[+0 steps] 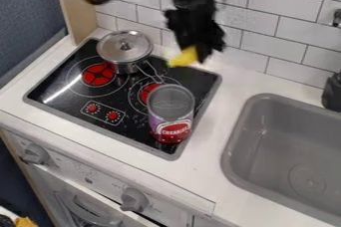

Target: Move the banana to the left of the stove

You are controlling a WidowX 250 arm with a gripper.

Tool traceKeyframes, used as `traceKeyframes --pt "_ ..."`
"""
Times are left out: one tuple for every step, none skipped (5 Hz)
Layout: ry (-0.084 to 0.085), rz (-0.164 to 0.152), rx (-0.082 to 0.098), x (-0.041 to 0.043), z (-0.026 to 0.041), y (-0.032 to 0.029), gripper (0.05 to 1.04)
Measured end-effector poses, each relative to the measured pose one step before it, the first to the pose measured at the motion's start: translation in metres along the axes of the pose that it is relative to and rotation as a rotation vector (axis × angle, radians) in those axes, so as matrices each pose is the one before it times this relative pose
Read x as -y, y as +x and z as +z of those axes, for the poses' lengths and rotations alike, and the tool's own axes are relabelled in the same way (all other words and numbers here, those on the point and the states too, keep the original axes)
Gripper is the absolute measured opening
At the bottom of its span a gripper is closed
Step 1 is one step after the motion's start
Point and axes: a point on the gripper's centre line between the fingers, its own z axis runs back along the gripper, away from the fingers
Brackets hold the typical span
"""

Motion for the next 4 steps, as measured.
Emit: traceKeyframes --pt "0.0810 0.0751 0.0075 -0.03531 0.02999 -0.02181 0.403" --pt "0.0763 0.0663 -0.0283 -0.03913 0.00541 -0.01948 0.403" --pt "0.0680 0.1048 0.0035 -0.04719 0.00111 -0.01414 0.403" --pt "0.0033 0.0718 -0.0444 -0.03243 -0.02618 -0.00954 0.403"
